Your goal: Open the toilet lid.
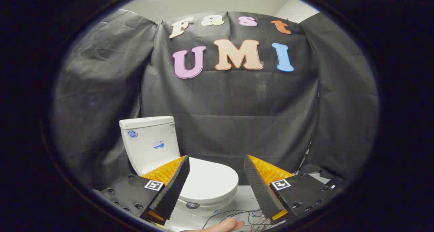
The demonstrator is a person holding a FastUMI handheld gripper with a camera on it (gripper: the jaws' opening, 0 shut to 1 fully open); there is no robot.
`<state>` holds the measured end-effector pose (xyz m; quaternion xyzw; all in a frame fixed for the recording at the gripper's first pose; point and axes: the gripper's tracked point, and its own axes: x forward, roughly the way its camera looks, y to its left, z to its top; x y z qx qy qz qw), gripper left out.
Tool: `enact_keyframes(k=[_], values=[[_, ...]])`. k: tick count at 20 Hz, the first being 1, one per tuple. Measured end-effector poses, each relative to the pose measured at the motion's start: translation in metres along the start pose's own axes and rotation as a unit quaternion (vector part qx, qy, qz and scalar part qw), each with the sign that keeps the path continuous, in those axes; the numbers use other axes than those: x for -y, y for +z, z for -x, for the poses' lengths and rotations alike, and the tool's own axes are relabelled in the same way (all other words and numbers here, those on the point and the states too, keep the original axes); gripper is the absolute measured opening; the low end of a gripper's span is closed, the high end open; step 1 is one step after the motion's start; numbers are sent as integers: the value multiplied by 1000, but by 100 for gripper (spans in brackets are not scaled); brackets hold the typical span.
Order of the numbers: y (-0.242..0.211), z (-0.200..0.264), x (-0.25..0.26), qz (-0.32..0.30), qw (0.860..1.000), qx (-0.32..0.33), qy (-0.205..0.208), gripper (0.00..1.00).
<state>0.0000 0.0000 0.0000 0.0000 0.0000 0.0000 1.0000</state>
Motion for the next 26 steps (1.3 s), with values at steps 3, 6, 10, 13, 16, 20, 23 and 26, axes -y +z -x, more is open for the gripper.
enact_keyframes(k=[3, 6, 10, 13, 16, 20, 23, 26], values=[[-15, -29, -9, -22, 1000, -1, 7, 99], [-40, -36, -18, -86, 996, -22, 7, 100], [-42, -30, -26, -104, 995, 1, -7, 98], [-46, -23, -32, -78, 997, -1, -14, 98], [-56, -27, -36, -70, 997, -21, -15, 98], [-64, -26, -35, -65, 997, -38, -23, 98], [-69, -25, -30, -77, 996, -44, -32, 98], [-71, -27, -31, -80, 995, -46, -37, 98]])
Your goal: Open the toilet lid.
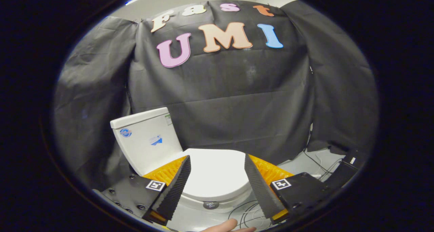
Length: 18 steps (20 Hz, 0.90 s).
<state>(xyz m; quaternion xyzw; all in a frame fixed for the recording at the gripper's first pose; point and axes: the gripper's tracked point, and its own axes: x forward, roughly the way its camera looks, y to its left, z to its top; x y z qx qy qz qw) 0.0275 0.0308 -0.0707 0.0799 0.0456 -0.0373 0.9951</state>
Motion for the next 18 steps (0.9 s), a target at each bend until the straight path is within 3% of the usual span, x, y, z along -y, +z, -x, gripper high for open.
enact_keyframes(k=[6, 11, 15, 18], values=[[-3, 1, -5, -10, 1000, 15, 1, 98], [-27, 1, 0, -53, 998, 16, -14, 98], [-47, -5, -1, -131, 991, 16, -1, 99], [-71, -9, 11, -218, 976, -4, -15, 98]])
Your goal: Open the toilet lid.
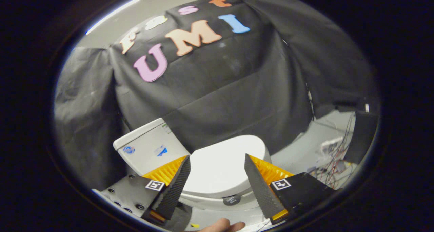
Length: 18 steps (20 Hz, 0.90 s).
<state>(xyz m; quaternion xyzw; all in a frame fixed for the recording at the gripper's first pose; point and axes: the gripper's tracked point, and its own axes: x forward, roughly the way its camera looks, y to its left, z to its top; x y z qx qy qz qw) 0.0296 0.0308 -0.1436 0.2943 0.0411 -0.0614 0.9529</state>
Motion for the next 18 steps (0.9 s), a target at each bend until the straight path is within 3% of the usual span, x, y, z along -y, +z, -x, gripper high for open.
enact_keyframes(k=[5, 8, 14, 15, 18], values=[[-32, -4, 33, -96, 995, -20, -26, 97], [-60, -13, 53, -164, 984, -38, -51, 97], [-121, -19, 62, -267, 958, -93, -50, 96], [-138, -17, 68, -267, 954, -117, -72, 96], [-160, -17, 65, -274, 948, -144, -72, 75]])
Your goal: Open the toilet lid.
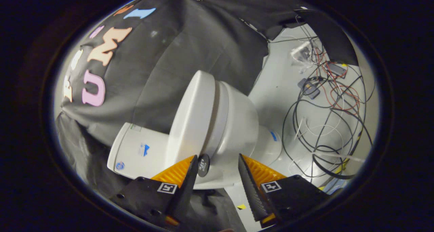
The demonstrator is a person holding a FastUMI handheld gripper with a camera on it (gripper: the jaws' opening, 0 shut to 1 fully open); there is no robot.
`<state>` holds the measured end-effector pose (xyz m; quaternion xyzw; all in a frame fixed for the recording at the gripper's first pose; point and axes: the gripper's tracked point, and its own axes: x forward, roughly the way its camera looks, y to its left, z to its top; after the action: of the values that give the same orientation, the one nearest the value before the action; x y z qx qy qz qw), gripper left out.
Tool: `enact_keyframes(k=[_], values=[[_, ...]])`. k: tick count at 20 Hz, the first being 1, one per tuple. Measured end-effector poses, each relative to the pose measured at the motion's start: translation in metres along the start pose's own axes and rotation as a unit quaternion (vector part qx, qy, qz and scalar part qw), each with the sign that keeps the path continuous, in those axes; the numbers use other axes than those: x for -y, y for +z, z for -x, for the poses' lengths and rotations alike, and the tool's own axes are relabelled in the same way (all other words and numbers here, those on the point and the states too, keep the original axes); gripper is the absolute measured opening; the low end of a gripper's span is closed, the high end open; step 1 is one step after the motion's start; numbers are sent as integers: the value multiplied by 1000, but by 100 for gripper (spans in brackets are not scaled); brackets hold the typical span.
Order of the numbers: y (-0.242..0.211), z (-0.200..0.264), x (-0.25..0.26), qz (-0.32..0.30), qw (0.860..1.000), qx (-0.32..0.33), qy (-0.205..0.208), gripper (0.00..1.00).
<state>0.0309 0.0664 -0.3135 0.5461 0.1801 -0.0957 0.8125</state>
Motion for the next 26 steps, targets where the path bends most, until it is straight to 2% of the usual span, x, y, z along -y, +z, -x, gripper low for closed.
enact_keyframes(k=[1, 2, 4, 5, 7, 9, 10, 12, 15, 19, 22, 26], values=[[4, -4, -8, -26, 999, 8, 18, 75], [5, -10, -12, -48, 998, 14, 29, 67], [-13, -18, 1, -76, 997, -16, 12, 51], [-10, -19, -6, -92, 996, -3, 19, 44], [-19, -29, -10, -71, 997, -15, 15, 43], [-16, -30, -10, -62, 998, -12, 10, 28], [-16, -34, -21, -72, 997, -9, 39, 21], [-11, -30, -19, -82, 996, -8, 38, 6], [-10, -27, -22, -104, 994, 9, 16, 5], [-9, -21, -27, -78, 996, 14, -40, 5], [-2, -14, -43, -82, 995, 13, -46, 5], [5, -2, -72, -33, 999, 17, -35, 4]])
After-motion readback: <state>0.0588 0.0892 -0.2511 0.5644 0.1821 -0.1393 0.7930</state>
